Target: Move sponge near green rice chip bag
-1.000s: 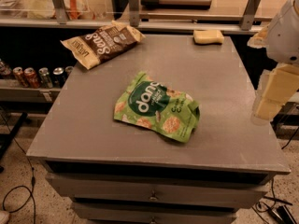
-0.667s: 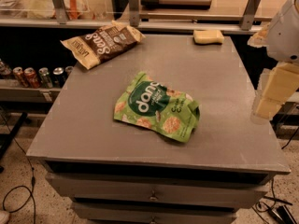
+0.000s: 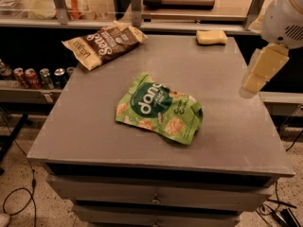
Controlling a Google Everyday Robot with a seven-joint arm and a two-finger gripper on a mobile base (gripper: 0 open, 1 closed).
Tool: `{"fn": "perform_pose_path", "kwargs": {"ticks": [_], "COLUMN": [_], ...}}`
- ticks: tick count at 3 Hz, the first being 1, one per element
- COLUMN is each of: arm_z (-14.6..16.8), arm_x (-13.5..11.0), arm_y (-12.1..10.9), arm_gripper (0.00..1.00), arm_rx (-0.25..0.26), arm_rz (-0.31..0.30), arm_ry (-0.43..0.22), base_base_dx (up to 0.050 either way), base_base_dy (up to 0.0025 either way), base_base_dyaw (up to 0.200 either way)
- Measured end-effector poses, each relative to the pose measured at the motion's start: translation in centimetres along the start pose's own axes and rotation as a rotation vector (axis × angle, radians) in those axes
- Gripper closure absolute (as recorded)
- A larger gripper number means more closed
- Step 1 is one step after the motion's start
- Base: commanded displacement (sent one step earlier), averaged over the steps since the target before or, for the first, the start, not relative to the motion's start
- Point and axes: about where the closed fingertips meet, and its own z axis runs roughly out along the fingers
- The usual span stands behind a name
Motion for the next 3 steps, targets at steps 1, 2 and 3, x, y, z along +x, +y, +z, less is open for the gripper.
{"fn": "perform_pose_path", "kwargs": {"ticks": [1, 2, 3], "arm_z": [1.7, 4.3, 7.2], "arm_x": [-0.1, -0.2, 0.4], "arm_y": [-4.0, -8.0, -11.4], "arm_gripper": [0.00, 0.00, 0.00], "arm_rx": [0.055, 0.099, 0.111], "arm_rz": [0.111, 0.260, 0.422], "arm_ry": [-0.017, -0.029, -0.008], "base_base_dx": [0.000, 0.000, 0.000], "base_base_dy": [0.00000, 0.00000, 0.00000], "base_base_dyaw": [0.000, 0.000, 0.000]}}
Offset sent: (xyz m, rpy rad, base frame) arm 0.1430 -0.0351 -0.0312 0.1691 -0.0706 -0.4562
